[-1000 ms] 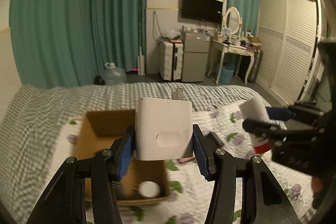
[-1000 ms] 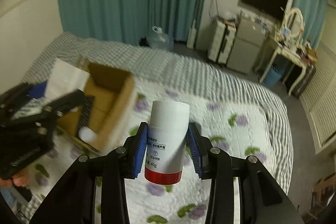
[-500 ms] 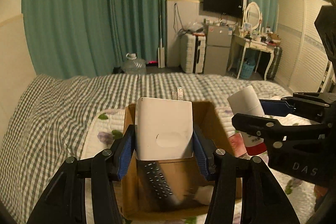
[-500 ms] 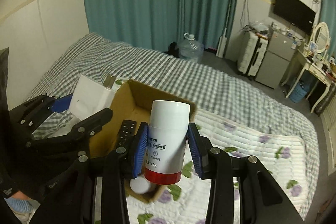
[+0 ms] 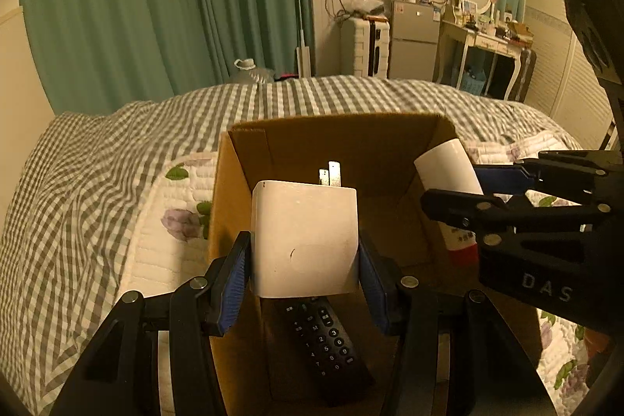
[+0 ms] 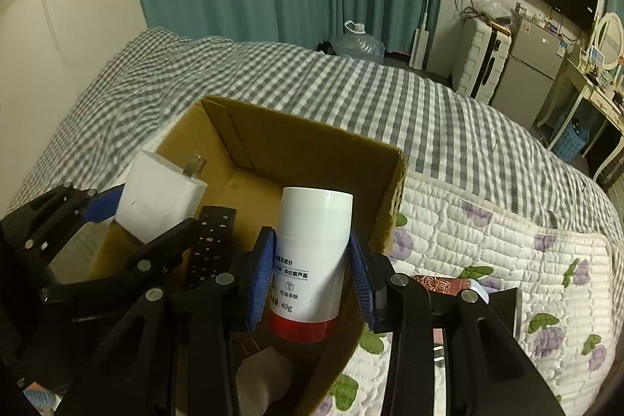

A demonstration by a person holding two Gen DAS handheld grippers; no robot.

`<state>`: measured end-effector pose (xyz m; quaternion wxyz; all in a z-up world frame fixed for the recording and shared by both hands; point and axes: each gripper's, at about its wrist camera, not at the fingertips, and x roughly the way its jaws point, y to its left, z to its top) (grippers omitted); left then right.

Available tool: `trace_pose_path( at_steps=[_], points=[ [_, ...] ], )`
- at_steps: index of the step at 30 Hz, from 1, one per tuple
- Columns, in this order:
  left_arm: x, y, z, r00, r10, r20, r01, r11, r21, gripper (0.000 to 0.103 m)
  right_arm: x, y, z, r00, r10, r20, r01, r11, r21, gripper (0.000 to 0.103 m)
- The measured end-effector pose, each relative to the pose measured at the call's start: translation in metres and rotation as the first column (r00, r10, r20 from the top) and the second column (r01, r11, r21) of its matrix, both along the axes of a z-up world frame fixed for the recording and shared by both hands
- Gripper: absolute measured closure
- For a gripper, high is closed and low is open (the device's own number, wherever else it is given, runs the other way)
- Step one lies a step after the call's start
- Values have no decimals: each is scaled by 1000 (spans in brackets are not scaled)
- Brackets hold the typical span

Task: Organize rigid objects
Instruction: 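Carry the charger and tube over the box and release both inside, then grasp a flat white item with the left tool while the right tool grasps the black UGREEN charger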

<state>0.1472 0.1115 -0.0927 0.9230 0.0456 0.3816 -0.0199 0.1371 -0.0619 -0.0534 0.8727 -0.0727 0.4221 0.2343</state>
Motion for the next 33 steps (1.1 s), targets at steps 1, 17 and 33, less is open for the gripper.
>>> trace_pose_path(
  at_steps=[1, 17, 33],
  points=[
    [1, 0, -2, 1000, 0, -5, 0, 1000, 2, 50, 2, 0, -2, 1000, -3, -1, 3, 1000, -1, 65],
    [-15, -16, 12, 999, 6, 42, -9, 998, 66, 40, -7, -12, 19, 996, -32, 89, 27, 998, 62, 40],
    [-56, -106, 97, 987, 5, 160, -7, 1000, 14, 34, -68, -154, 121, 923, -208, 323, 201, 978, 57, 0]
  ],
)
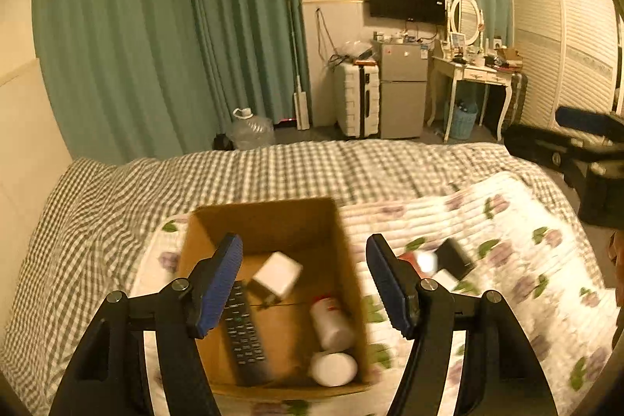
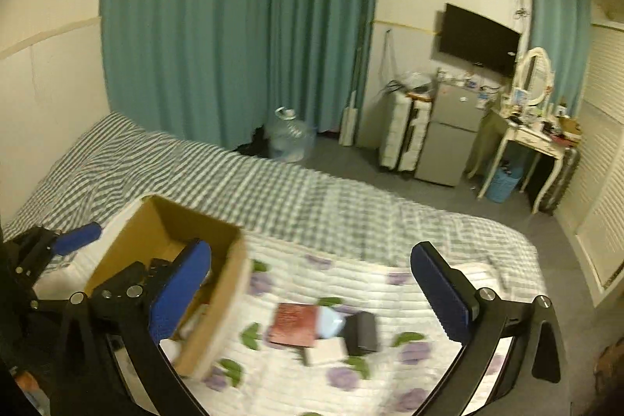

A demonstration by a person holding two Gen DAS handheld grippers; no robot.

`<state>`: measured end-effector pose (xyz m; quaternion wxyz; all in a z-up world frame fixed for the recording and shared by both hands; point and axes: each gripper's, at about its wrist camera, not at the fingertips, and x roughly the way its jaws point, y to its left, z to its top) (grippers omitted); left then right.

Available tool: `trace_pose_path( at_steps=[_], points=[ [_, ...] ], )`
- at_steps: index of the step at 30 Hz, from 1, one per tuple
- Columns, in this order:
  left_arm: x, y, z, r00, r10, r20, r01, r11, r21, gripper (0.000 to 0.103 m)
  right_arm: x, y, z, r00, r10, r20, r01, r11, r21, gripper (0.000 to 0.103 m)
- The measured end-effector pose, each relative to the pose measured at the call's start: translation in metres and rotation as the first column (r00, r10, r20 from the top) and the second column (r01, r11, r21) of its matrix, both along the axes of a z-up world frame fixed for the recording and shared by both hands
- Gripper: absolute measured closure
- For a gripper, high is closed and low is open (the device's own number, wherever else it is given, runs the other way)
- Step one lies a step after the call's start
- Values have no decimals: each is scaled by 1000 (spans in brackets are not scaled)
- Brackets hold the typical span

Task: Organize rigid objects
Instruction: 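Grasp a flat white item with the left tool while the right tool grasps the black UGREEN charger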

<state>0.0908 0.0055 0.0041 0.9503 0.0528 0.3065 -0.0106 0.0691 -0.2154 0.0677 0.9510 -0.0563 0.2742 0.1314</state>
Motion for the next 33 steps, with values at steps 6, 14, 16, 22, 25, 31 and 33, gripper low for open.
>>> trace_pose_path(
  at_steps=[6, 14, 16, 22, 25, 31, 33],
  points=[
    [12, -55, -14, 999, -24, -49, 23, 1000, -17, 34, 4, -57, -13, 996, -79, -36, 79, 997, -9, 0],
    [48, -108, -86, 983, -23, -181, 29, 999, 32, 34, 40, -105, -77, 979, -128, -157, 129, 992, -1, 0],
    [56, -115, -106, 977, -13, -214, 21, 999, 39, 34, 53, -109, -99, 973, -127, -192, 130, 992, 1, 0],
    [83, -125, -161, 954, -4, -300, 17, 999, 41, 34, 87, -118, -155, 949, -133, -285, 152, 987, 45, 0],
    [98, -122, -181, 941, 9, -338, -1, 1000, 26, 34, 102, -116, -174, 940, -115, -322, 141, 988, 58, 0],
    [116, -115, -204, 941, 35, -338, -17, 998, 59, 31, 118, -94, -203, 933, -50, -357, 52, 999, -3, 0],
    [117, -119, -208, 949, 35, -314, -1, 994, 108, 30, 121, -89, -210, 928, -40, -369, 35, 999, -20, 0]
  ],
)
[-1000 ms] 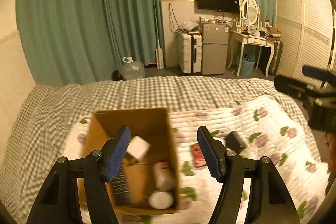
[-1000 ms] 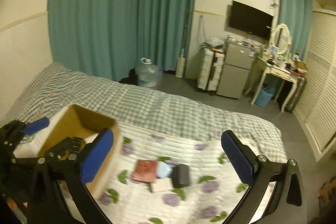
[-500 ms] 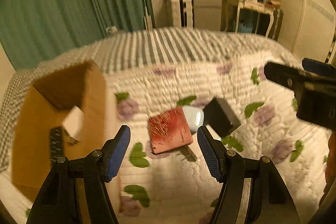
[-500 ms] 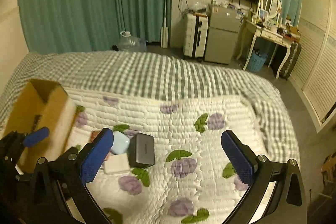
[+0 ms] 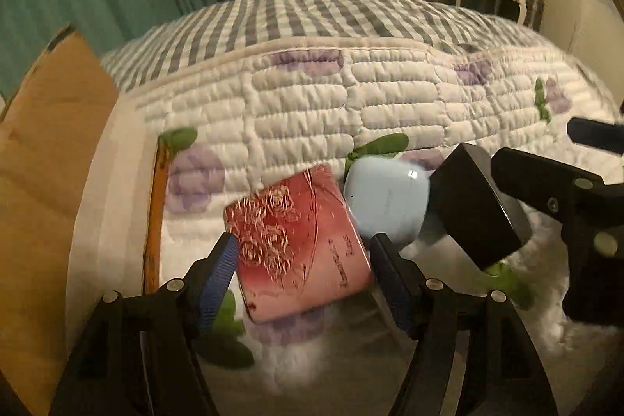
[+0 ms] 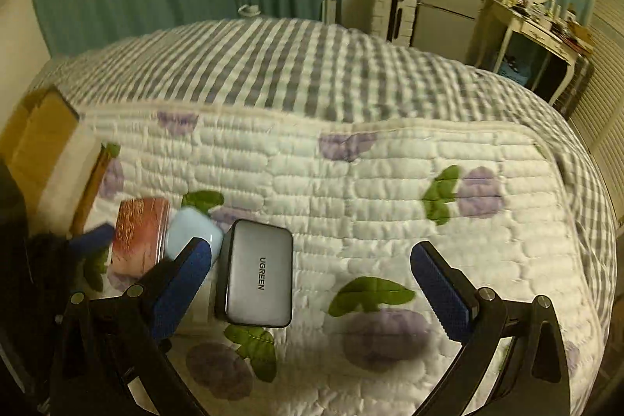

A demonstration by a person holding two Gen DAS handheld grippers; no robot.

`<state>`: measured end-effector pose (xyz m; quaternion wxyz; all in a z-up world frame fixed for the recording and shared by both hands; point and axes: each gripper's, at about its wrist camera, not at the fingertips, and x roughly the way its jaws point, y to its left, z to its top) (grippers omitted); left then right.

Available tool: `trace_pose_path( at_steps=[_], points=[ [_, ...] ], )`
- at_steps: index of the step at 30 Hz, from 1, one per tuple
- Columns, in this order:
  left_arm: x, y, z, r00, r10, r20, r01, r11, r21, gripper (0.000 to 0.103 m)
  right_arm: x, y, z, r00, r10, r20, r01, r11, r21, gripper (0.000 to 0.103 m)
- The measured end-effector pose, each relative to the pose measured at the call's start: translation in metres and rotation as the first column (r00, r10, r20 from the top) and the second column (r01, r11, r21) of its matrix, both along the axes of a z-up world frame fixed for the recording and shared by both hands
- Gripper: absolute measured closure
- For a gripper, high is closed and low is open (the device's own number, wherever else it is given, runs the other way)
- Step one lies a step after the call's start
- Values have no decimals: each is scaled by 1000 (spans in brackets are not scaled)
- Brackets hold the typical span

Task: Organize rigid objects
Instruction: 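Grasp a flat white item with the left tool while the right tool grasps the black UGREEN charger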

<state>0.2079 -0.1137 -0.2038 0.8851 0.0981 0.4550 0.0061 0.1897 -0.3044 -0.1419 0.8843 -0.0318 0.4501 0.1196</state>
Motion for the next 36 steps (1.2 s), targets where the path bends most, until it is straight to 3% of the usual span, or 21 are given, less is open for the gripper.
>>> trace_pose_path(
  at_steps=[3, 6, 8, 14, 15, 16, 19, 22, 29, 33, 36],
  points=[
    [1, -5, -8, 999, -8, 32, 6, 998, 58, 29, 3, 4, -8, 1000, 10, -23, -10, 1000, -12, 0],
    [0, -3, -8, 999, -13, 31, 11, 999, 45, 29, 6, 9, -18, 998, 22, -56, -24, 999, -25, 1],
    [-2, 1, -5, 999, -33, 26, 33, 999, 20, 29, 8, 13, -25, 995, 41, -90, -44, 999, -27, 8],
    [-13, 5, 3, 999, -45, -12, 45, 998, -33, 29, 7, 23, -39, 976, 131, -173, -125, 991, 50, 45],
    [-16, 7, 7, 999, -40, -17, 39, 998, -50, 29, 5, 25, -39, 973, 149, -175, -141, 988, 62, 58],
    [-19, 8, 10, 999, -35, -23, 34, 997, -64, 29, 3, 25, -37, 972, 160, -174, -149, 986, 75, 61],
    [-28, 8, 16, 998, -54, -43, 50, 995, -90, 29, -3, 23, -34, 974, 155, -164, -147, 987, 58, 61],
    [-41, 1, 21, 994, -97, -40, 94, 994, -64, 29, -7, 8, -27, 983, 111, -147, -104, 993, 57, 61],
    [-51, -44, 16, 970, -234, -68, 229, 971, -67, 32, -11, -31, -7, 994, 27, -105, -21, 998, 53, 61],
    [-42, -58, 2, 969, -233, -78, 230, 972, -47, 33, -17, -54, -5, 994, -12, -109, 21, 997, 78, 61],
    [-35, -62, -2, 969, -239, -62, 237, 971, -44, 41, -15, -64, -7, 993, -18, -118, 29, 995, 94, 61]
  ],
)
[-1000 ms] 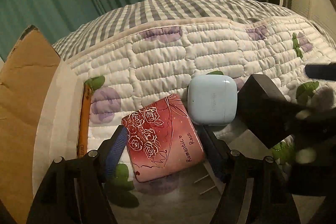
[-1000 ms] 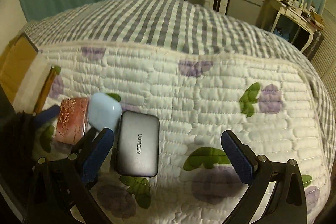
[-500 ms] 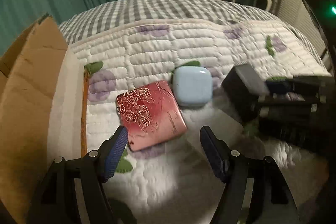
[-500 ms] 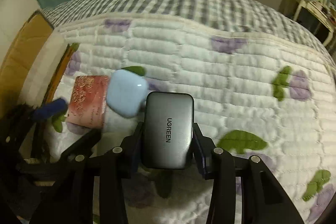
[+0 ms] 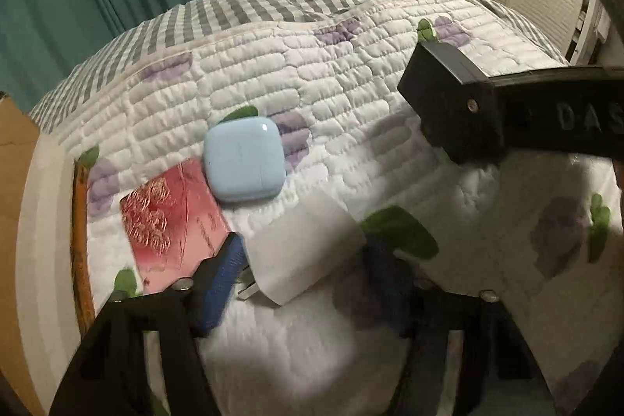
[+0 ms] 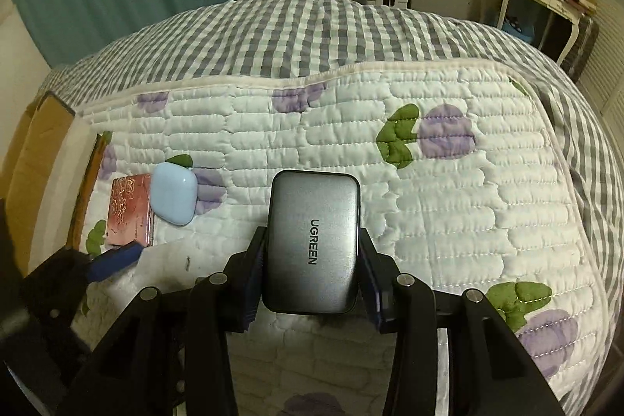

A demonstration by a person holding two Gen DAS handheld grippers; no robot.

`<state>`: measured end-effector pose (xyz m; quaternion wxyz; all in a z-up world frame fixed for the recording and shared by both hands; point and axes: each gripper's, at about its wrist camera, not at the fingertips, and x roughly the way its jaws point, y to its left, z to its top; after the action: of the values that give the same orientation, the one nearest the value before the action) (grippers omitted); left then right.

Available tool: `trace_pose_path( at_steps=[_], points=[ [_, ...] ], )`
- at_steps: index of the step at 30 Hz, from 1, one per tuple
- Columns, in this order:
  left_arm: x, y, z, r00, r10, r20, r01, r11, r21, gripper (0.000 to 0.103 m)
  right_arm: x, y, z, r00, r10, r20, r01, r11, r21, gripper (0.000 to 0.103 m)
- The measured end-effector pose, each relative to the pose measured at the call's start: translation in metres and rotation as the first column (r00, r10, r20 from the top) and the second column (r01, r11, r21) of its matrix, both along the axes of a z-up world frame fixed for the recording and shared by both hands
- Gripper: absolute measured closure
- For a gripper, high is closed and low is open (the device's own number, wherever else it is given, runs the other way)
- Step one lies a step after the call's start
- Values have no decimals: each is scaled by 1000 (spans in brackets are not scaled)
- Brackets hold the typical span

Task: Organize rigid objects
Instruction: 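Grasp a flat white item with the left tool while the right tool grasps the black UGREEN charger, then carry the white item and UGREEN charger into the box and release both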

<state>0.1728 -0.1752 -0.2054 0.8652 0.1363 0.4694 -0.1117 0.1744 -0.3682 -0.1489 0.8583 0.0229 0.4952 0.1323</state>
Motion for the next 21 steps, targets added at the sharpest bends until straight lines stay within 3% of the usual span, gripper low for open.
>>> trace_pose_path(
  at_steps=[9, 21],
  points=[
    [-5, 5, 8, 1000, -6, 7, 6, 1000, -14, 44, 6, 13, -2, 1000, 9, 6, -8, 1000, -12, 61],
    [-28, 29, 68, 996, 16, 83, -7, 994, -106, 45, -34, 16, 39, 993, -24, 114, 33, 996, -77, 61]
  ],
)
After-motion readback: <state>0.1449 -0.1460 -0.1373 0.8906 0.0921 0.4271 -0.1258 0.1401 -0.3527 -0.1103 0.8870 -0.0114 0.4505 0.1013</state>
